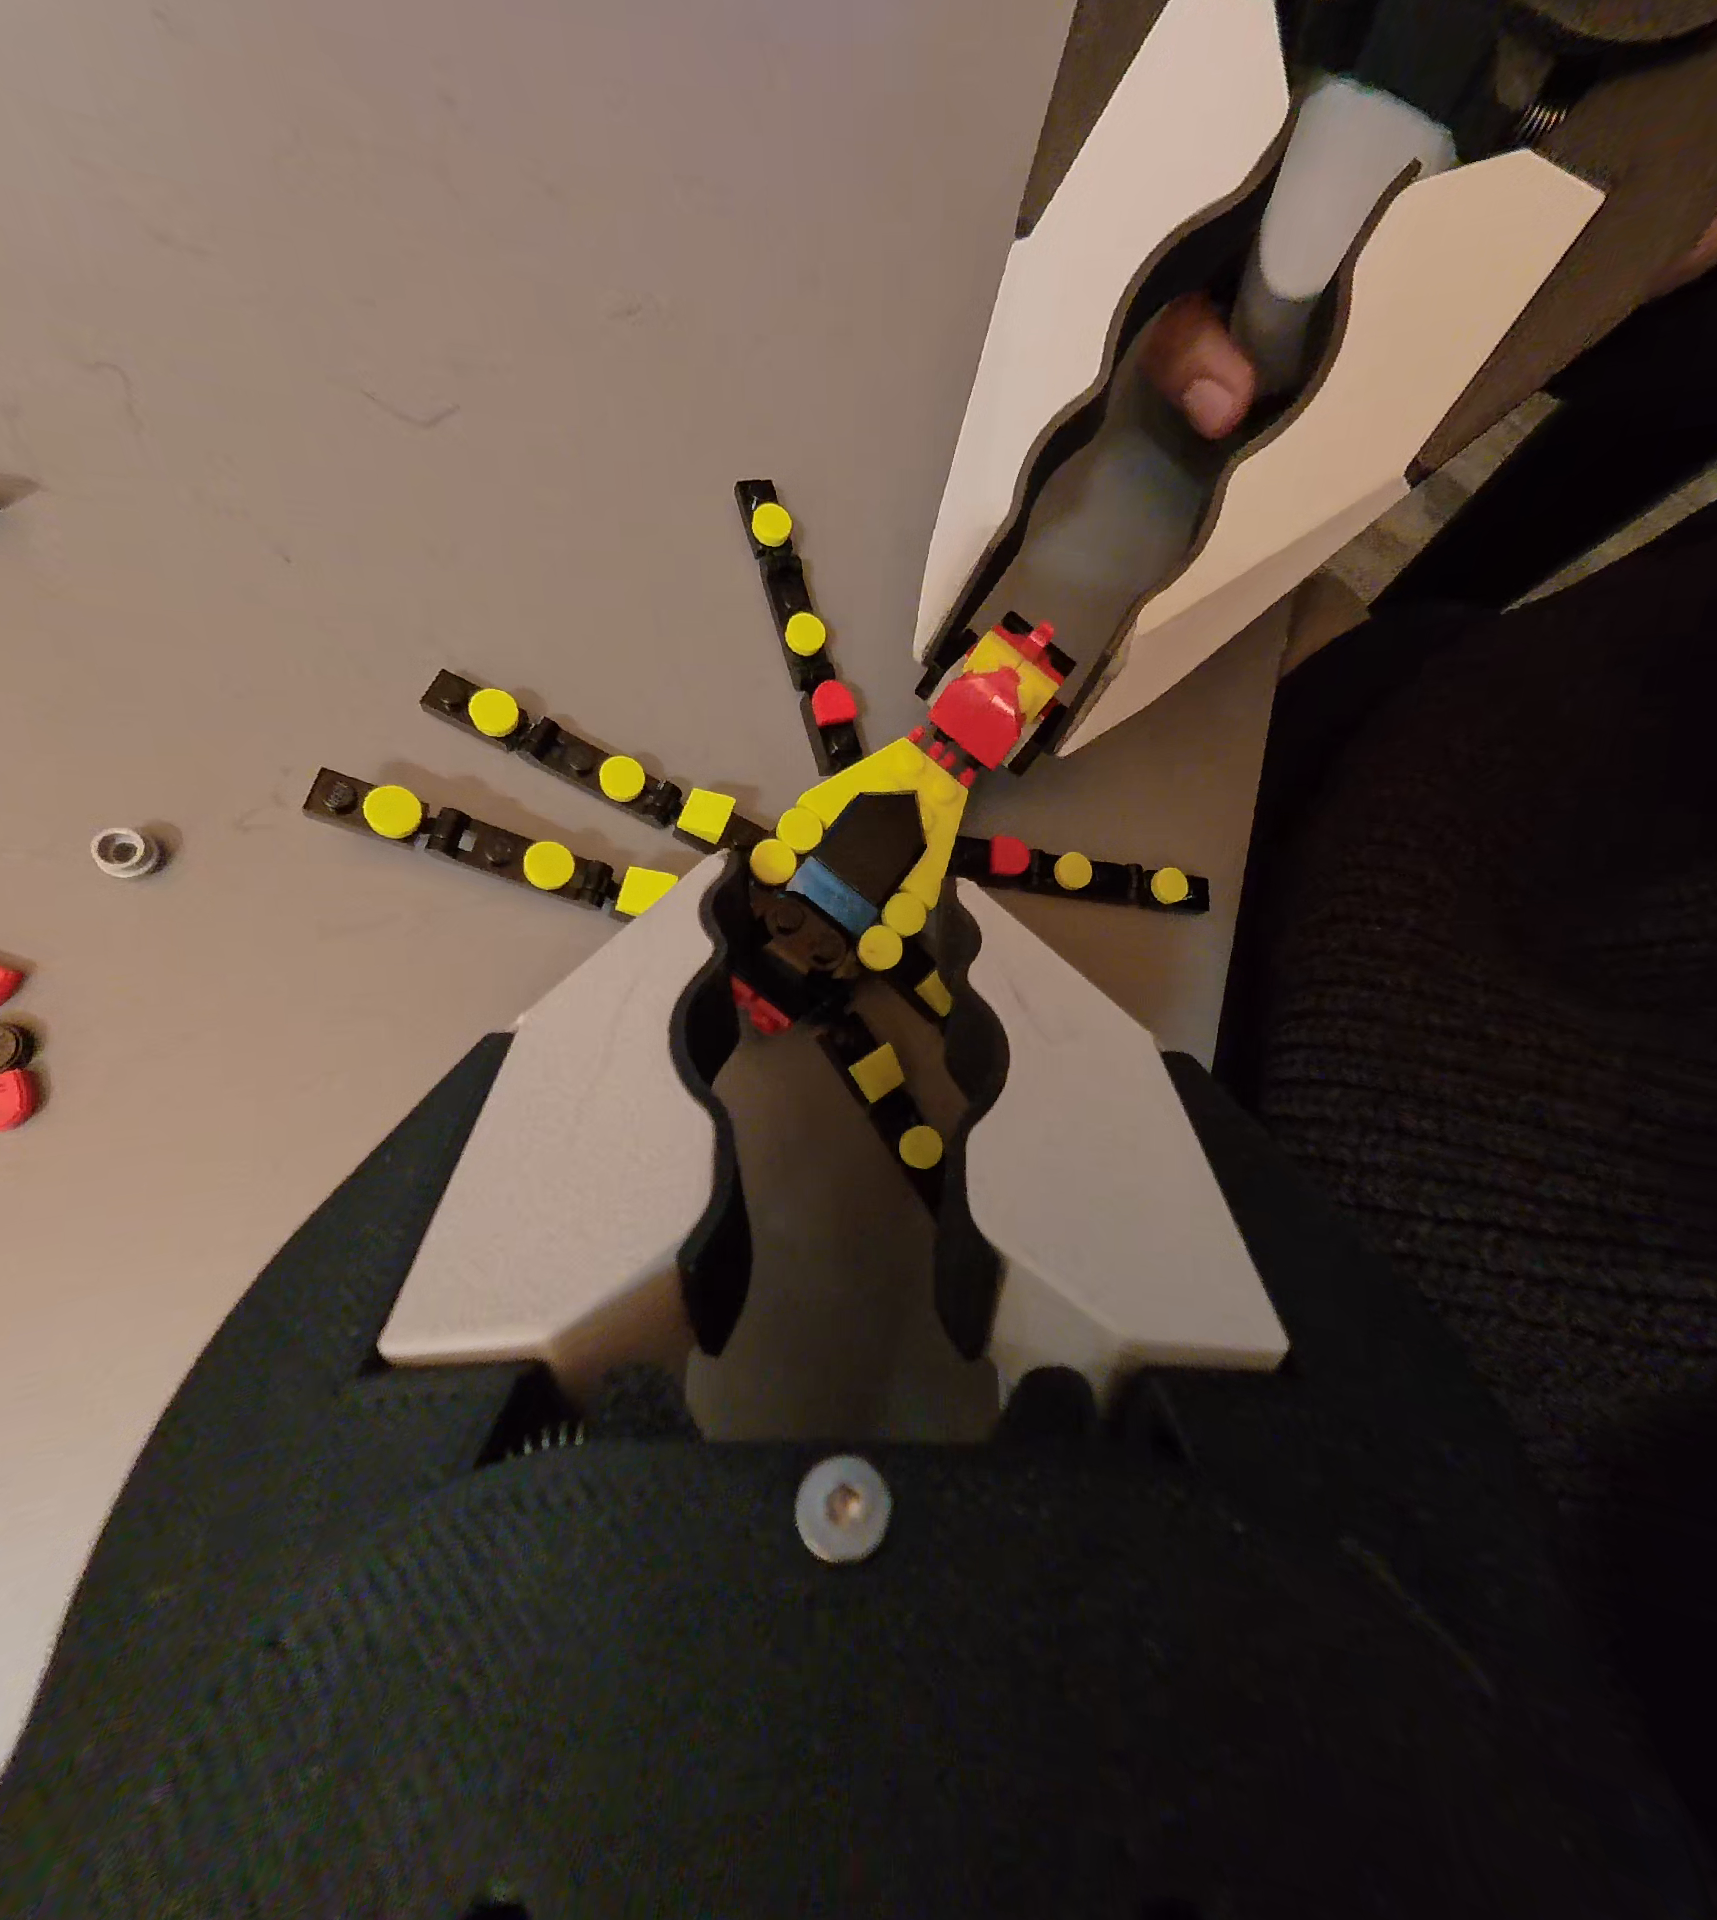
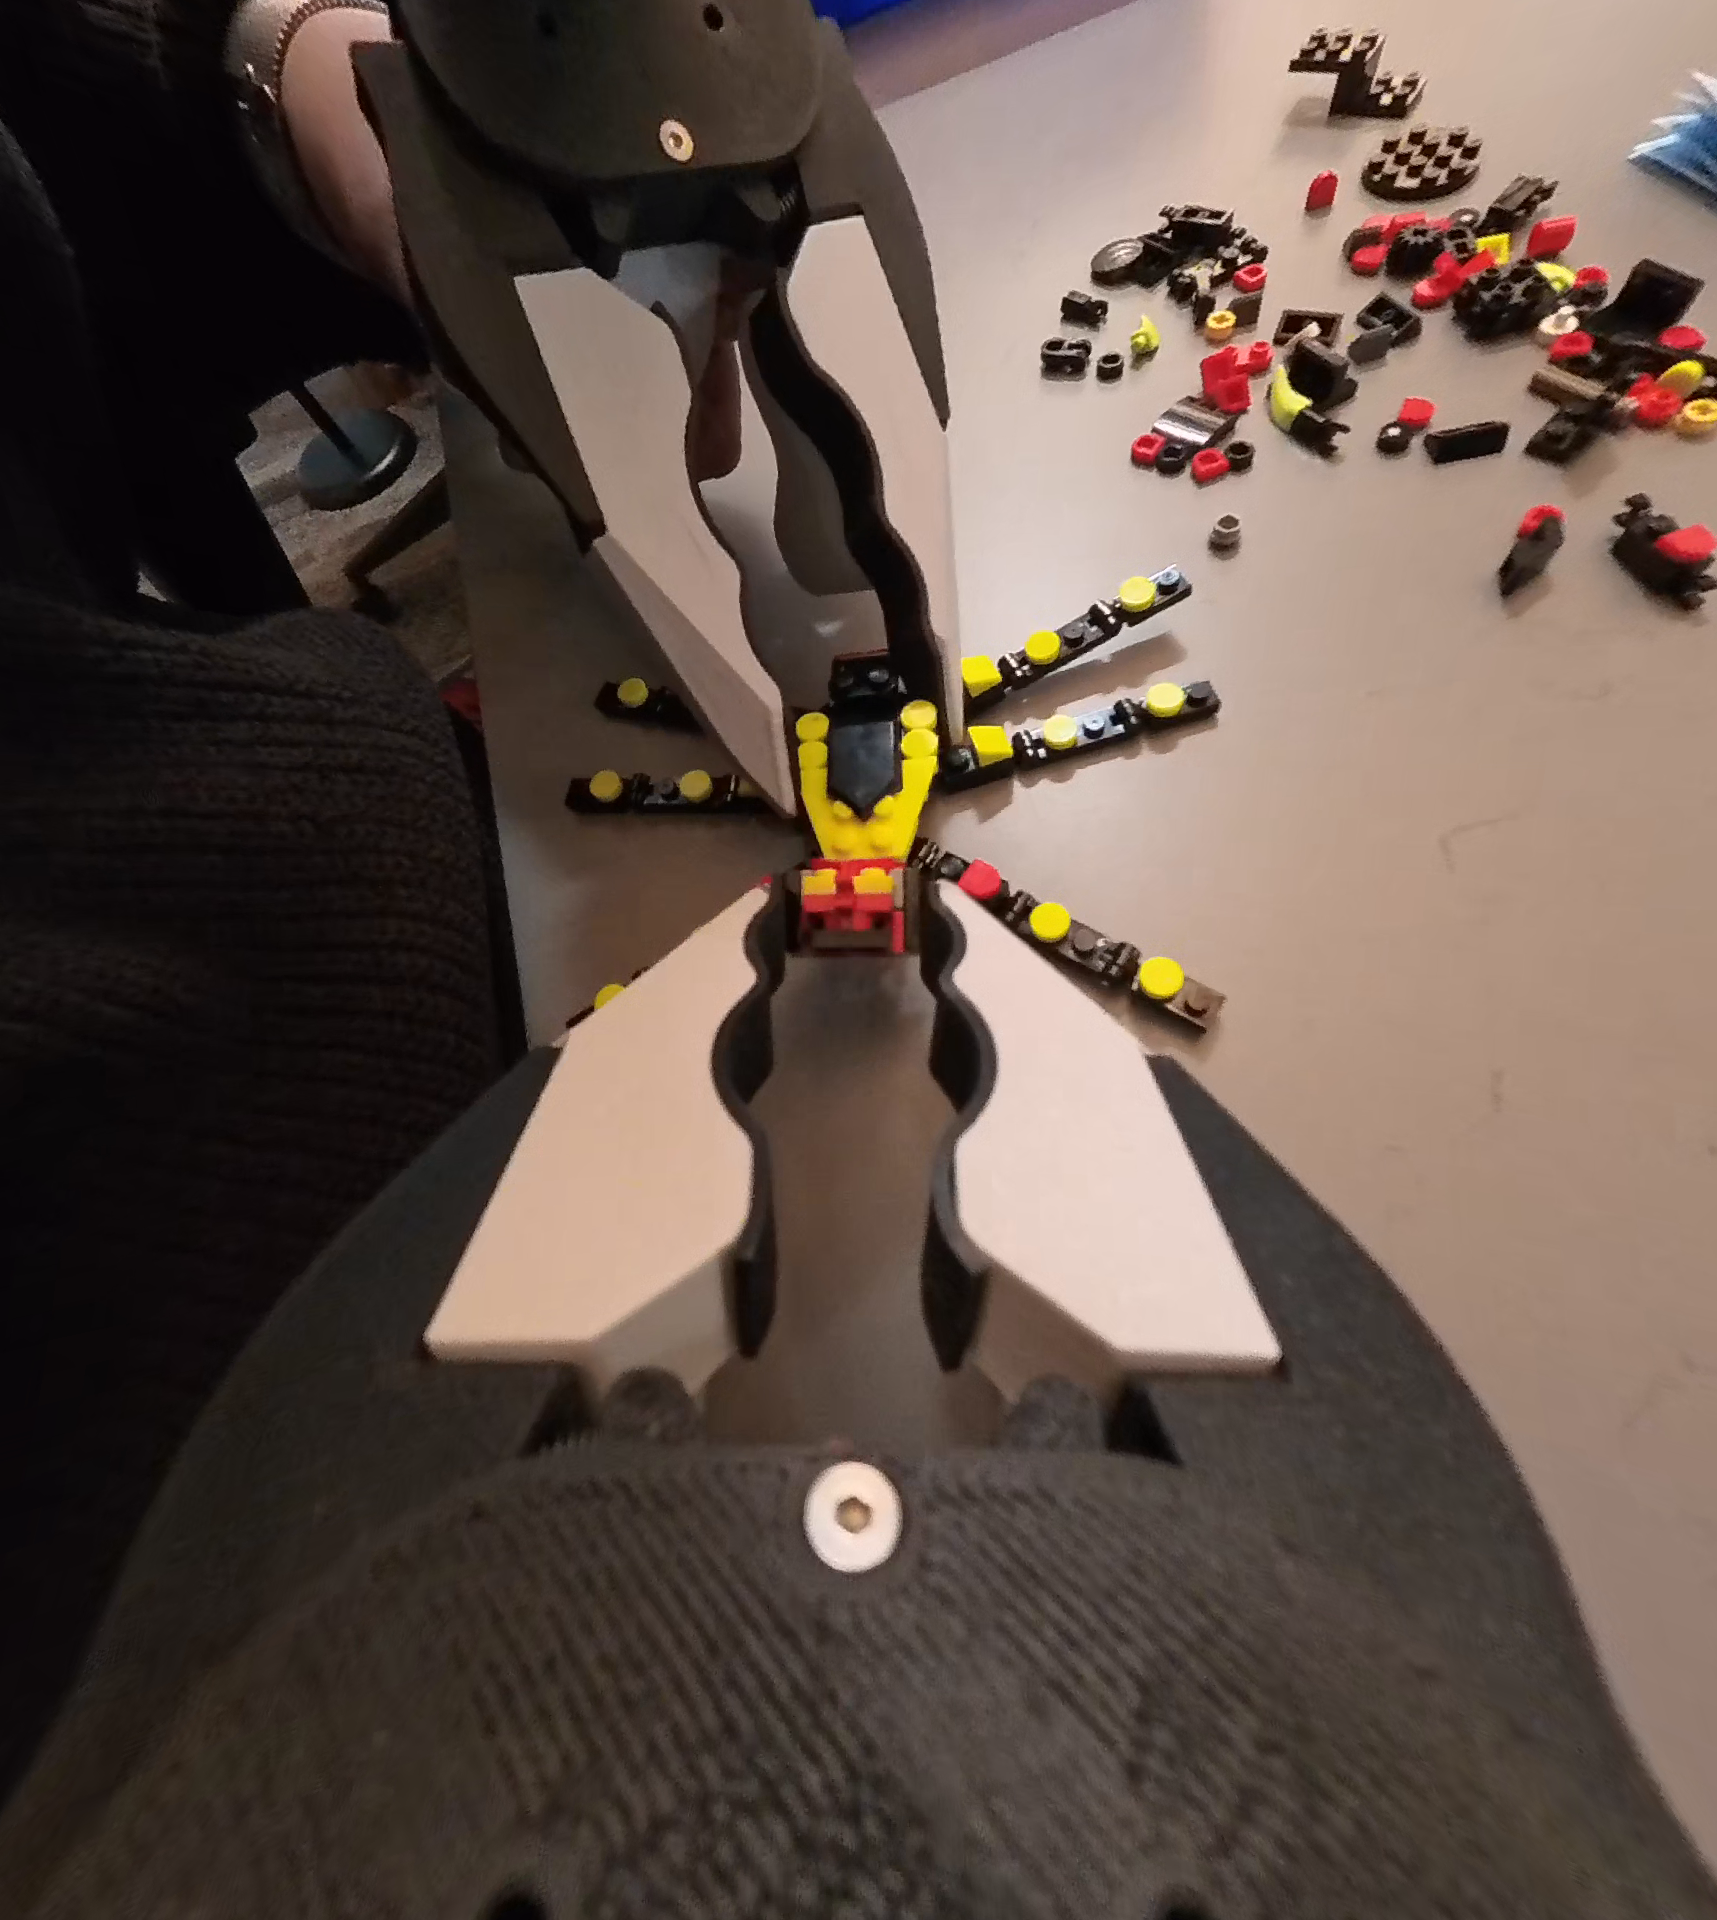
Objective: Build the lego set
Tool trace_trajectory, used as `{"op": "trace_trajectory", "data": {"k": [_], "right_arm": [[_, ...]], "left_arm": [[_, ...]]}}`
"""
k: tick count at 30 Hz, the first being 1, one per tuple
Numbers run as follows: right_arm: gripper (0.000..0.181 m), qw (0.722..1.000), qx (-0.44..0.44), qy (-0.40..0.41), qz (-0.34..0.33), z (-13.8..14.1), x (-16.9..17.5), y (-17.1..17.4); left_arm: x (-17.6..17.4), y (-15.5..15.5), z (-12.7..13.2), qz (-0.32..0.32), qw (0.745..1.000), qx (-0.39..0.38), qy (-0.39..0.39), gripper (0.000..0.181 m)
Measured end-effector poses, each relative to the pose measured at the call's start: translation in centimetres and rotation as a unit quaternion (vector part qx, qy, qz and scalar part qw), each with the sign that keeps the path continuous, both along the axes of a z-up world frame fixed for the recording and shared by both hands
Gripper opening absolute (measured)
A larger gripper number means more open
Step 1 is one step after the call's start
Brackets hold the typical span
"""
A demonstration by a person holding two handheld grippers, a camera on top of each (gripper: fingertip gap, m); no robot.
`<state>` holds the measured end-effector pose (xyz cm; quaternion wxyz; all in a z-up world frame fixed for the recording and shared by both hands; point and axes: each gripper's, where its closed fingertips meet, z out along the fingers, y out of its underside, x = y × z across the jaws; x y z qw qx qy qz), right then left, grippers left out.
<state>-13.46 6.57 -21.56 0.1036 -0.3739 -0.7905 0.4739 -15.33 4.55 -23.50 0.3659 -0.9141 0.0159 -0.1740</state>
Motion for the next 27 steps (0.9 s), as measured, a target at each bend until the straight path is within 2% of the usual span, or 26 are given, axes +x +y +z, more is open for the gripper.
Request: {"op": "trace_trajectory", "data": {"k": [27], "right_arm": [[0.024,1.0,0.0,0.014,0.019,0.31,-0.27,-0.19]], "left_arm": [[-0.02,0.01,0.01,0.0,1.0,0.001,-0.004,0.034]]}}
